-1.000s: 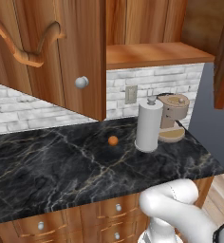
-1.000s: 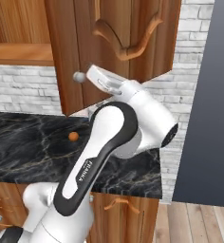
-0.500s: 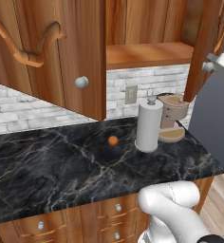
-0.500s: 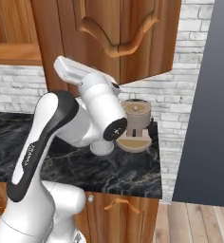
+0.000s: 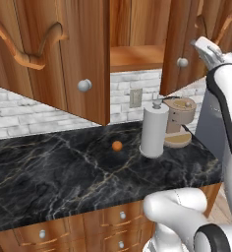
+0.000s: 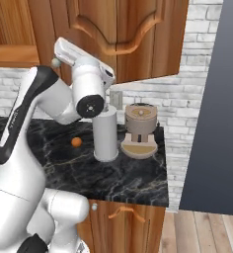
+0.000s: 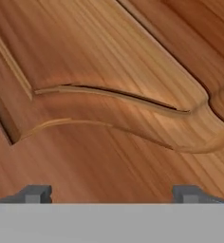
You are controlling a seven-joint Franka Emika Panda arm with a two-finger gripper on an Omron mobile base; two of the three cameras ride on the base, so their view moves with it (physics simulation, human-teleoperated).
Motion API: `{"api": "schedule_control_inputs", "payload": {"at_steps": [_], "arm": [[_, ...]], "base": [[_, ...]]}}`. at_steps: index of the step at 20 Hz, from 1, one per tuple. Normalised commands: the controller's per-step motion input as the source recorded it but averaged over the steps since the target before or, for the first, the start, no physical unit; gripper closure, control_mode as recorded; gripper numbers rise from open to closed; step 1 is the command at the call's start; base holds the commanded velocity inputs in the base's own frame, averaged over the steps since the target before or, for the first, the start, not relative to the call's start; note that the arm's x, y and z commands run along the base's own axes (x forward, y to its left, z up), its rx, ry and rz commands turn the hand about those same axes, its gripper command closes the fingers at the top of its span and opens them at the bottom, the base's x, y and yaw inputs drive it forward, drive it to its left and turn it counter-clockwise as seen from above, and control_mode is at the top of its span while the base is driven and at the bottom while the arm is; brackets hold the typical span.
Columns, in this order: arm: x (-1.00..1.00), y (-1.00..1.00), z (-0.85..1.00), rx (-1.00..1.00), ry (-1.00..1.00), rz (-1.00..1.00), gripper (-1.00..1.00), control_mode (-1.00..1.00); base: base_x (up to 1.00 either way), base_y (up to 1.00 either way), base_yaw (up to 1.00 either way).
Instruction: Close all open cabinet doors.
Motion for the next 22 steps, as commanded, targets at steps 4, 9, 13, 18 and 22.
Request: {"api": "schedule_control_inputs", "payload": {"at_steps": [4,9,13,18,22], "arm": [[0.77,0.01,0.18,0.03,0.17,-0.09,-1.0,-1.0],[0.73,0.06,0.01,0.0,0.2,-0.12,-1.0,-1.0],[0.78,0.08,-0.09,-0.02,0.17,-0.13,-1.0,-1.0],[0.8,0.08,-0.15,-0.02,0.13,-0.14,-1.0,-1.0],[0.83,0.0,-0.04,0.0,0.11,-0.14,-1.0,-1.0]], "base": [[0.0,0.0,0.0],[0.0,0.0,0.0],[0.0,0.0,0.0],[0.0,0.0,0.0],[0.0,0.0,0.0]]}}
